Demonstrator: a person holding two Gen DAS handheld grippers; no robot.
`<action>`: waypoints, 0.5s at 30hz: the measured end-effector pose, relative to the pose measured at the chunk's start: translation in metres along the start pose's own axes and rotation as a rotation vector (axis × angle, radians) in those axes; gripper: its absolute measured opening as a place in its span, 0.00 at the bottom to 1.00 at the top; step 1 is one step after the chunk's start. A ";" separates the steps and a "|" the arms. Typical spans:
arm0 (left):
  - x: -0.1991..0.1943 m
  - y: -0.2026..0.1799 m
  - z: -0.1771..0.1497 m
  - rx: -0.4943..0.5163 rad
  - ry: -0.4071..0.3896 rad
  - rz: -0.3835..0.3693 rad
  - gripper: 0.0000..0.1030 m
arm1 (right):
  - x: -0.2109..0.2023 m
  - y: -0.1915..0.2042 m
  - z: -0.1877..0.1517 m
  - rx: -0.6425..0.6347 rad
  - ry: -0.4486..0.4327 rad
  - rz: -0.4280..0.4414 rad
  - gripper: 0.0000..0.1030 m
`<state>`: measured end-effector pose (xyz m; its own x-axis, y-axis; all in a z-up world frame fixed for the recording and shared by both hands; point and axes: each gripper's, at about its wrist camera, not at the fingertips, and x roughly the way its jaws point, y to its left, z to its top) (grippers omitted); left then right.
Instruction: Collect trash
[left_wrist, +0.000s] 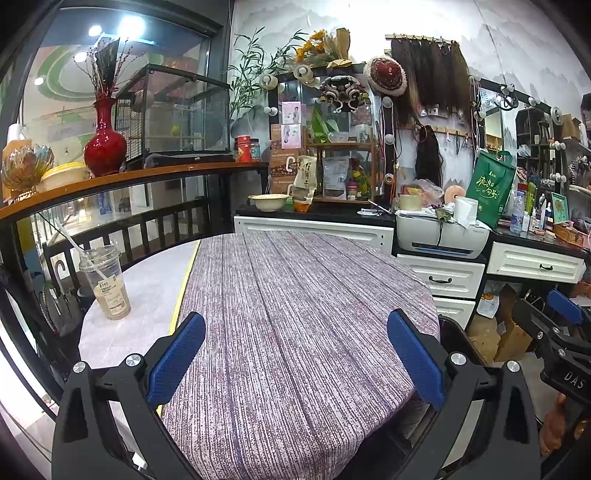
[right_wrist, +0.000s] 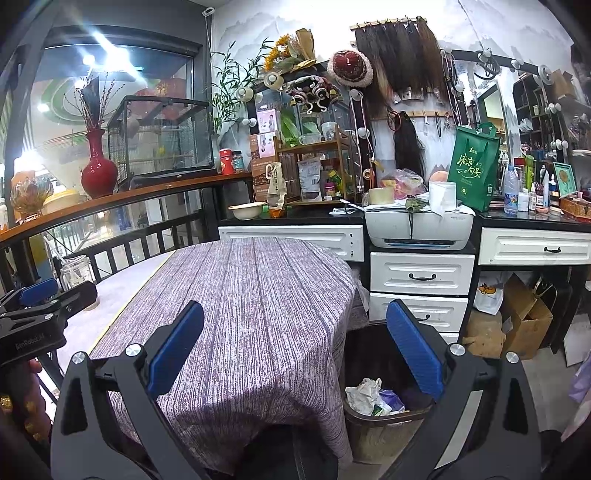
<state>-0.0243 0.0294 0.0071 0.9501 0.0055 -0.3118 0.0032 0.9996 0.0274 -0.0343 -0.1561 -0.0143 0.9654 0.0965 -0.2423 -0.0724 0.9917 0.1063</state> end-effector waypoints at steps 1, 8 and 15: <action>0.000 0.000 0.000 0.000 -0.001 0.001 0.95 | 0.000 0.000 0.000 -0.001 0.000 0.000 0.95; 0.000 -0.001 -0.002 0.000 0.003 -0.002 0.95 | 0.000 0.000 -0.001 -0.001 0.003 0.001 0.95; -0.002 -0.003 -0.003 0.007 -0.002 0.003 0.95 | 0.001 -0.001 -0.001 0.000 0.007 0.002 0.95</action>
<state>-0.0270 0.0263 0.0048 0.9507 0.0087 -0.3101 0.0024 0.9994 0.0354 -0.0335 -0.1571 -0.0161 0.9634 0.0991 -0.2489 -0.0746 0.9915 0.1064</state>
